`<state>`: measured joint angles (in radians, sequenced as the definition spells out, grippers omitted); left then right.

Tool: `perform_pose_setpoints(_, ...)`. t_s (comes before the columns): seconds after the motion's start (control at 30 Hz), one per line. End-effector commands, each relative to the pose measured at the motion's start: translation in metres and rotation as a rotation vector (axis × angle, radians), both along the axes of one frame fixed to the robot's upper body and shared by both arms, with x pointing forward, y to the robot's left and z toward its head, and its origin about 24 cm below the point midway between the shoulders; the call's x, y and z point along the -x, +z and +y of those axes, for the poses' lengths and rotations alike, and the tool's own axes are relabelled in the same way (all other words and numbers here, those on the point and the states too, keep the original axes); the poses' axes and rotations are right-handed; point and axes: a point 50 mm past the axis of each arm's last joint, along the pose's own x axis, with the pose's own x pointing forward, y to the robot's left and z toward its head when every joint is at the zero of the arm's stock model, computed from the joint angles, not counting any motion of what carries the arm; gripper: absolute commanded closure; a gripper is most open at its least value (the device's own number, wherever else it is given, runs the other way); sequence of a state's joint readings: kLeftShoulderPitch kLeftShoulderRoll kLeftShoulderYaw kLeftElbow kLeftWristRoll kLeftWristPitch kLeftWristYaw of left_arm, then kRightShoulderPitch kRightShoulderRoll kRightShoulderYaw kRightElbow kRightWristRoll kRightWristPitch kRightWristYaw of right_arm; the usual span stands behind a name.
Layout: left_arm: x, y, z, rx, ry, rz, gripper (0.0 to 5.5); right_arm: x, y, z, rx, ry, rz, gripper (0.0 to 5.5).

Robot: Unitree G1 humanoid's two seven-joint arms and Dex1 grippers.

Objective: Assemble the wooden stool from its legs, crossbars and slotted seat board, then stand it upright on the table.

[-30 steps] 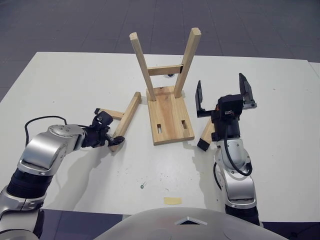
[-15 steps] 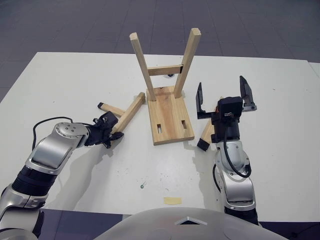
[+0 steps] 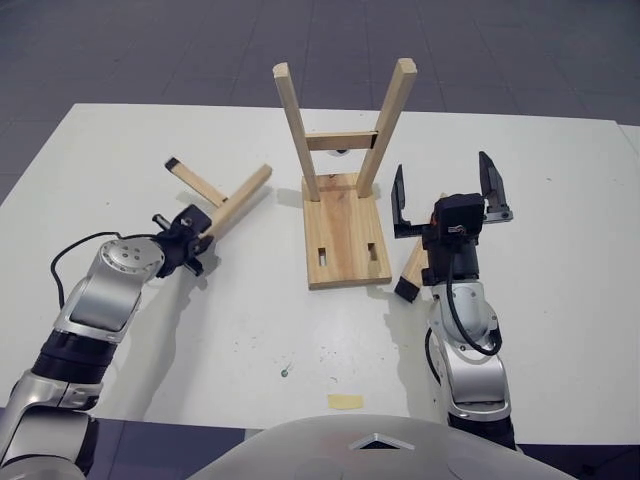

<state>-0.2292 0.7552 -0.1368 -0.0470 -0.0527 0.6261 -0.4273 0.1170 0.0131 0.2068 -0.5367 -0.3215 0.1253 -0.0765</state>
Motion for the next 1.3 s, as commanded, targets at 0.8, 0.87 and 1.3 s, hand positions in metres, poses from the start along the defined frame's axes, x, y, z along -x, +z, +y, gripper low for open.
perform_pose_setpoints(0.8,-0.017,0.183,-0.094,-0.144,-0.292,-1.316,4.46,-0.034,0.1,-0.001,-0.858,0.697,-0.022,0.1)
perform_pose_setpoints(0.87,-0.013,0.177,-0.101,-0.176,-0.314,-1.333,4.46,-0.034,0.102,0.002,-0.979,0.766,0.024,0.1)
perform_pose_setpoints(1.3,-0.006,0.16,-0.12,-0.4,-0.339,-1.369,4.46,-0.017,0.124,0.019,-1.275,1.042,0.279,0.1)
